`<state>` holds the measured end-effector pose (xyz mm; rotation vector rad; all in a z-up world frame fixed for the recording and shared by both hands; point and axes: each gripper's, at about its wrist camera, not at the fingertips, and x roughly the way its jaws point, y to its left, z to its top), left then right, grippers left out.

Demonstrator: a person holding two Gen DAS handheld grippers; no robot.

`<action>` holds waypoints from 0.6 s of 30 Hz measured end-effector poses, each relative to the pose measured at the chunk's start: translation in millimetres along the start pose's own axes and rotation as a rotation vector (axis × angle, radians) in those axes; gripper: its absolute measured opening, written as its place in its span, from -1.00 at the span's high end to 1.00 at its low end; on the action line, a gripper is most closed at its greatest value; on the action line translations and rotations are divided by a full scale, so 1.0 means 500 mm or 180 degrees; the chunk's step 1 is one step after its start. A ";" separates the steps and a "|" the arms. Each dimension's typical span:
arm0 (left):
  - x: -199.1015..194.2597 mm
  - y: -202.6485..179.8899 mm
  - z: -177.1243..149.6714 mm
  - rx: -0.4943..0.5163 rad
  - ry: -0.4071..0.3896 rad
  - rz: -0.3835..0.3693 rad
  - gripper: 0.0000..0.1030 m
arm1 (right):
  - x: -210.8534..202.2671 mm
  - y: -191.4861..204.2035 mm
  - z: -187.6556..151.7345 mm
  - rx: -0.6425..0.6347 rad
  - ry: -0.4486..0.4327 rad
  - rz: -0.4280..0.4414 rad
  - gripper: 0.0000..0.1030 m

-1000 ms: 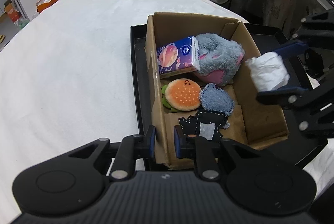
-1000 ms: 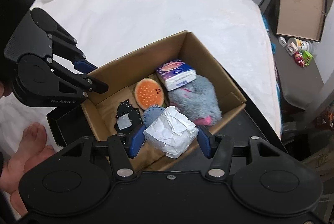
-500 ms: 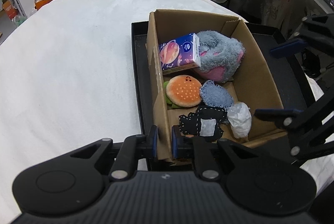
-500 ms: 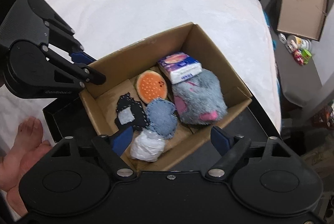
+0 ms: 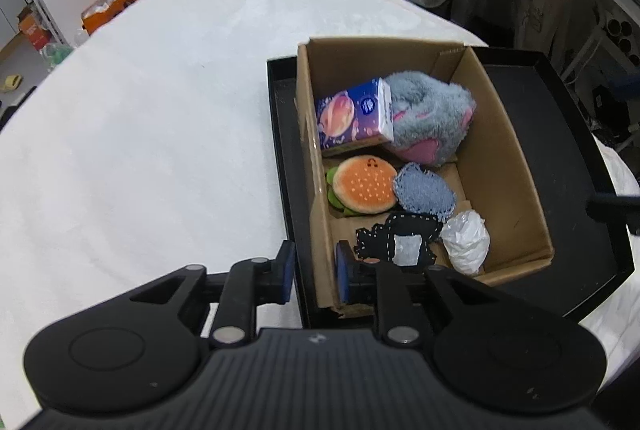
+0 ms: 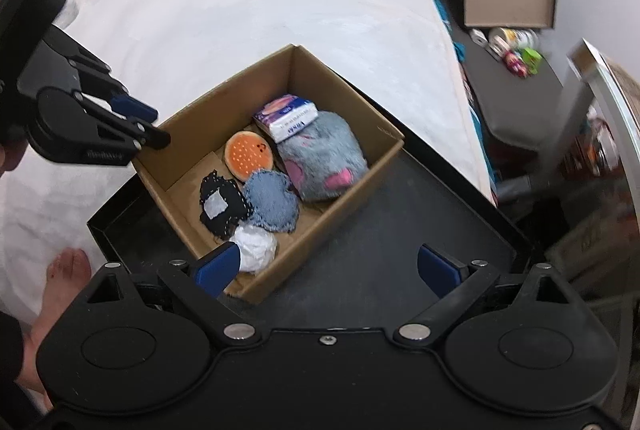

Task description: Organize soft objects

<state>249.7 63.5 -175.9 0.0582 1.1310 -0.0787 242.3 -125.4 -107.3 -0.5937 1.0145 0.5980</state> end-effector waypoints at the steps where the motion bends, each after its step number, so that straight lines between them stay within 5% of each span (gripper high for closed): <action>1: -0.009 -0.001 0.003 0.0020 -0.0014 0.0018 0.38 | -0.004 -0.004 -0.008 0.0054 -0.0007 0.0013 -0.87; 4: -0.033 -0.002 0.008 0.0033 -0.0039 0.0056 0.04 | -0.015 -0.014 -0.029 0.0221 -0.0025 0.0010 -0.92; 10: -0.084 -0.019 0.010 0.0130 -0.0110 -0.0013 -0.30 | -0.051 -0.042 -0.068 0.0675 -0.0213 0.0019 -1.00; 18: -0.146 -0.036 0.013 0.0120 -0.0157 0.0003 -0.34 | -0.103 -0.065 -0.128 0.1145 -0.0432 0.0039 -1.00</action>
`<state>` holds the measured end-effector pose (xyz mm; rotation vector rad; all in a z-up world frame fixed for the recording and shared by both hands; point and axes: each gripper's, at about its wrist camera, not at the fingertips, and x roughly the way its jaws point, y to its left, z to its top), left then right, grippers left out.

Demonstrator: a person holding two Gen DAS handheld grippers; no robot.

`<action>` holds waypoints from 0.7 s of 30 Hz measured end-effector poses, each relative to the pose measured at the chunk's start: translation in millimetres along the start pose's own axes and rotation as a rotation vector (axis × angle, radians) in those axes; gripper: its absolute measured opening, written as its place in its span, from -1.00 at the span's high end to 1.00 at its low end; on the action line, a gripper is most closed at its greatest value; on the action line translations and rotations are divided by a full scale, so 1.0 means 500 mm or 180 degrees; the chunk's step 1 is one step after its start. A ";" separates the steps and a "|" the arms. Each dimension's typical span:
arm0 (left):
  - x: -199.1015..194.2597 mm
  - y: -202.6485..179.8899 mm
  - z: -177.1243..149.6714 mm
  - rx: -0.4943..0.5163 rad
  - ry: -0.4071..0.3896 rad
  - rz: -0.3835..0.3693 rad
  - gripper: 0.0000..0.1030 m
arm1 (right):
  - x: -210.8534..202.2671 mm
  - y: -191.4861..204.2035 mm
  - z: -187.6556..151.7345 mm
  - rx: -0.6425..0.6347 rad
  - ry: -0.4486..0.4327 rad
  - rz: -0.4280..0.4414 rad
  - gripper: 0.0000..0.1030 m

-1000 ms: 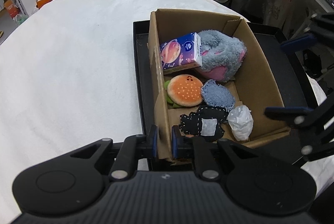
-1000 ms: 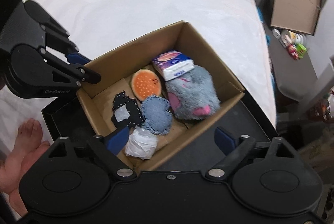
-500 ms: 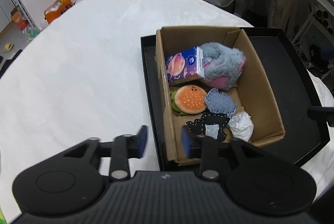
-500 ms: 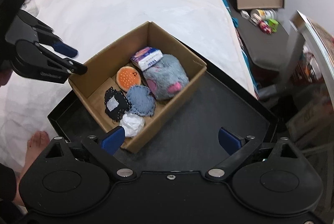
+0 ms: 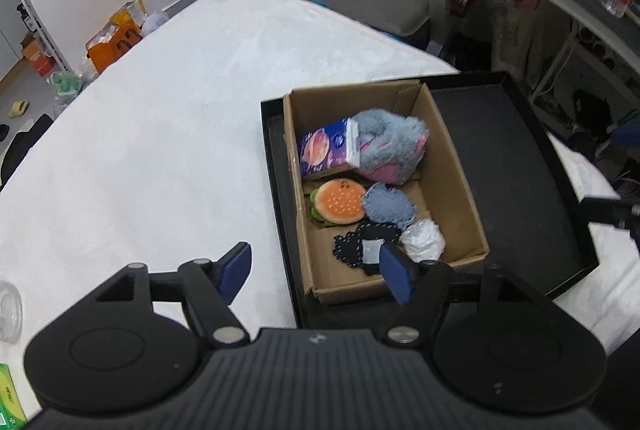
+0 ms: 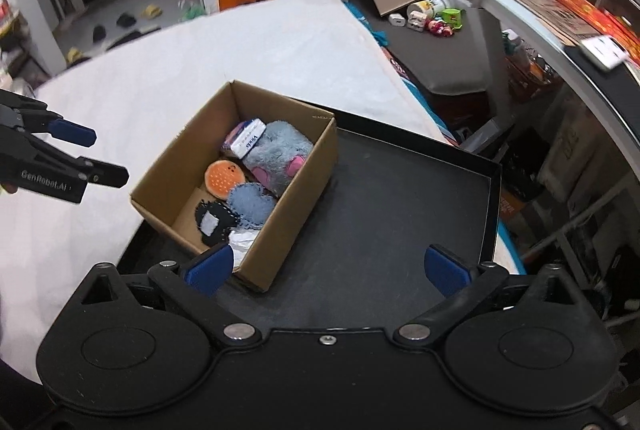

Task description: Organize soft objects

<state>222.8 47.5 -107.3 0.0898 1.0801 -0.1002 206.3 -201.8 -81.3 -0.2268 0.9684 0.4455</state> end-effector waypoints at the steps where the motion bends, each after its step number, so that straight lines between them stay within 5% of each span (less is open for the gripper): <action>1: -0.011 -0.001 0.002 -0.0003 -0.0026 0.0000 -0.35 | -0.008 -0.002 -0.005 0.0031 -0.0026 -0.0002 -1.00; 21: -0.185 -0.075 -0.022 0.0260 -0.0325 -0.0248 -0.91 | -0.172 -0.046 -0.068 0.0546 -0.0372 0.0008 -1.00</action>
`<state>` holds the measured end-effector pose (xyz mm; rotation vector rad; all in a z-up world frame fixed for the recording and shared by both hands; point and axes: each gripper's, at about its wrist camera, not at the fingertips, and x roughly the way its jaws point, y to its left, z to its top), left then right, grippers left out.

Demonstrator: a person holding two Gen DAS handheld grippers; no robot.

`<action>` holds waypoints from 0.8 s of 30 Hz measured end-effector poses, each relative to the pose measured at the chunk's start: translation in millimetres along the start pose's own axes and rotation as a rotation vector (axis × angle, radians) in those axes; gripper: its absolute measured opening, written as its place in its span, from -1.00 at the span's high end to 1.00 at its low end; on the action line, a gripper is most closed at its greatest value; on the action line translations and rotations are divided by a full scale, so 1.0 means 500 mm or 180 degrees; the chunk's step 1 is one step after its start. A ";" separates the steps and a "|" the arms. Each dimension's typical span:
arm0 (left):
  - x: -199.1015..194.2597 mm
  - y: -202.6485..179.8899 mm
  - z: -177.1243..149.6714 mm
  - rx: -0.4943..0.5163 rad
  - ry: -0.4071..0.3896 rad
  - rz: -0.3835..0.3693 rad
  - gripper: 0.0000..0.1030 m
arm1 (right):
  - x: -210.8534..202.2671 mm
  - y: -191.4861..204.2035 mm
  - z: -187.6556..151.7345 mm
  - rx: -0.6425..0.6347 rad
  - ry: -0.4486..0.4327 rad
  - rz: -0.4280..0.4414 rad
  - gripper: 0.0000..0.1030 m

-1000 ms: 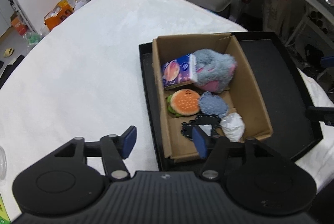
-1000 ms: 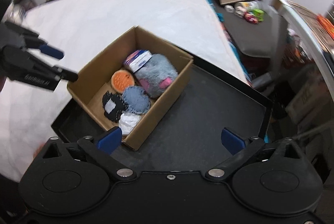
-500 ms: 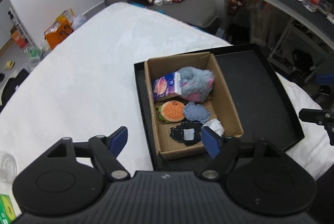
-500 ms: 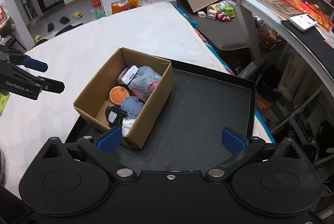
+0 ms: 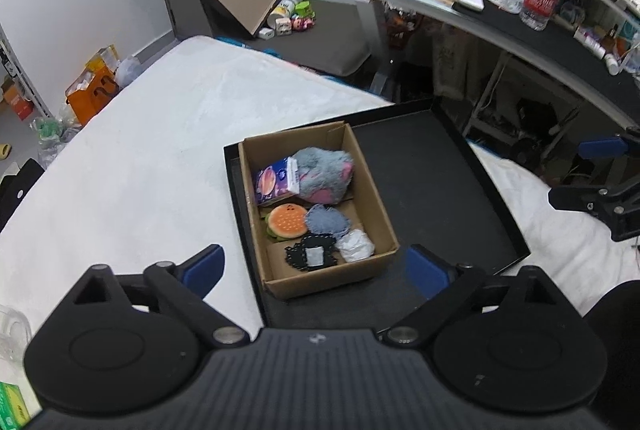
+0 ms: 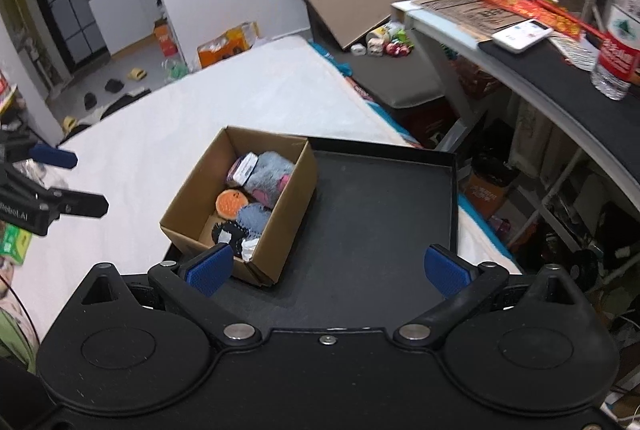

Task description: Organize soft objects

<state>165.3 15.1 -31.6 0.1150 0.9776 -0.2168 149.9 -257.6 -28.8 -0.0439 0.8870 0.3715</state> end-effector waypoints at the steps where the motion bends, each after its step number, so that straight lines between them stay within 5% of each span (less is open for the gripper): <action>1: -0.006 -0.005 -0.002 -0.0003 -0.0024 -0.0004 -0.93 | -0.009 -0.004 -0.001 0.0024 -0.0015 0.0002 -1.00; 24: -0.138 -0.106 -0.042 -0.0252 -0.0447 0.0103 -0.98 | -0.177 -0.056 -0.022 0.0445 -0.0209 0.0046 -1.00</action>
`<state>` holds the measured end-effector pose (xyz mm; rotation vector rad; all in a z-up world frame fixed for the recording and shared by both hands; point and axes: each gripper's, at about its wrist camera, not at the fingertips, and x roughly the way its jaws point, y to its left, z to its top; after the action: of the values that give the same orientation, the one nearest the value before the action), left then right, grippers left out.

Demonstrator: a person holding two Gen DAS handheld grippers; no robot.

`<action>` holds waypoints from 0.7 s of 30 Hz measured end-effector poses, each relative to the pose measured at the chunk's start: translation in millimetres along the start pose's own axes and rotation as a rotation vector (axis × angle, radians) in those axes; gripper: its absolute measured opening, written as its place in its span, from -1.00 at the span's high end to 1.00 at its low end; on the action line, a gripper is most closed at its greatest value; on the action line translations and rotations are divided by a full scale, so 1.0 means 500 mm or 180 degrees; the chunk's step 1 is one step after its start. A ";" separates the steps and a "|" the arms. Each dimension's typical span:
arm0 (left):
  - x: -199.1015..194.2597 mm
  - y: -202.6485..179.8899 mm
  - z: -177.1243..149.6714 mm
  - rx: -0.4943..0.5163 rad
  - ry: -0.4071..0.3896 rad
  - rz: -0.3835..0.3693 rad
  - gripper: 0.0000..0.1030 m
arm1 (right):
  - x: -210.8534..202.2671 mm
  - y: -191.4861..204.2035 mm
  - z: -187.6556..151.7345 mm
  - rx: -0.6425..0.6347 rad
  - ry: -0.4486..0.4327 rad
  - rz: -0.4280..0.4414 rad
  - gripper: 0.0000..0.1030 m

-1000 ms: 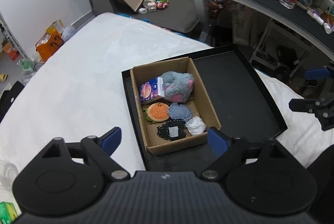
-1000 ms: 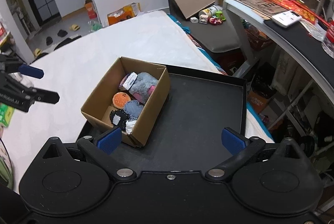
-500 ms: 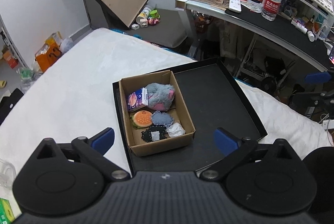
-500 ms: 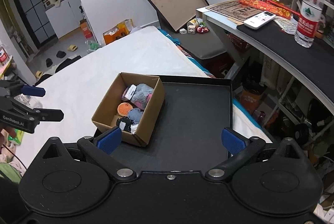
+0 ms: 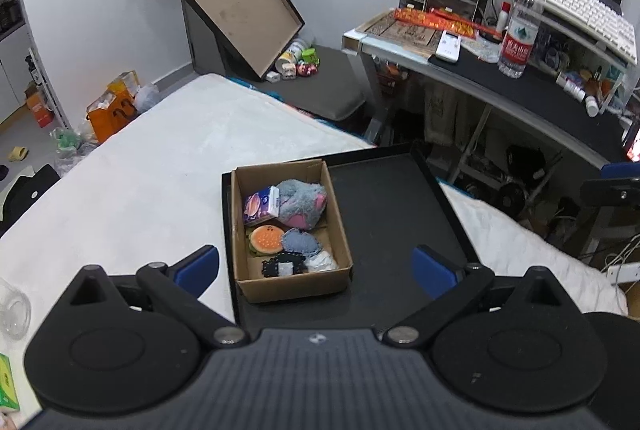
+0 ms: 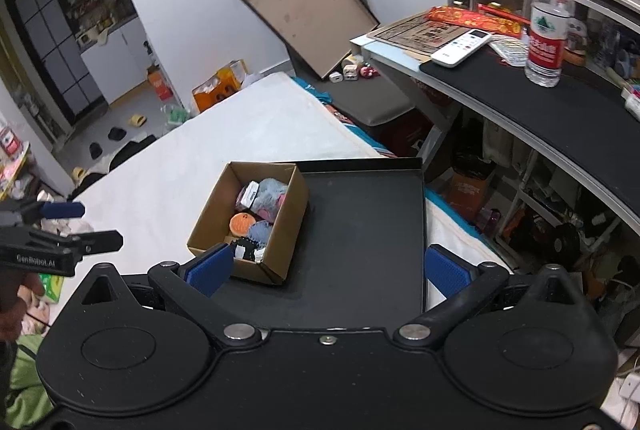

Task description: Organize soft objects

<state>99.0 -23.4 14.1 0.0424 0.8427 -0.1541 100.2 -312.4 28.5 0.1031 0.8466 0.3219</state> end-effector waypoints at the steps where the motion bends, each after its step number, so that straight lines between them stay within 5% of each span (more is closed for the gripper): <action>1: -0.006 -0.003 -0.004 -0.0043 -0.0018 -0.0001 -0.98 | -0.004 -0.001 -0.003 0.0038 -0.0009 0.0010 -1.00; 9: -0.047 -0.036 -0.039 -0.0338 -0.0082 -0.0011 -0.98 | -0.054 0.010 -0.044 0.0429 -0.0187 0.0135 -1.00; 21: -0.085 -0.071 -0.075 -0.0315 -0.0149 0.0115 -0.98 | -0.080 0.033 -0.103 0.0565 -0.0303 -0.0114 -1.00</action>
<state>38.1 -49.8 21.9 -0.0386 0.8012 -0.0791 33.1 -311.2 26.8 0.2662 0.7805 0.2062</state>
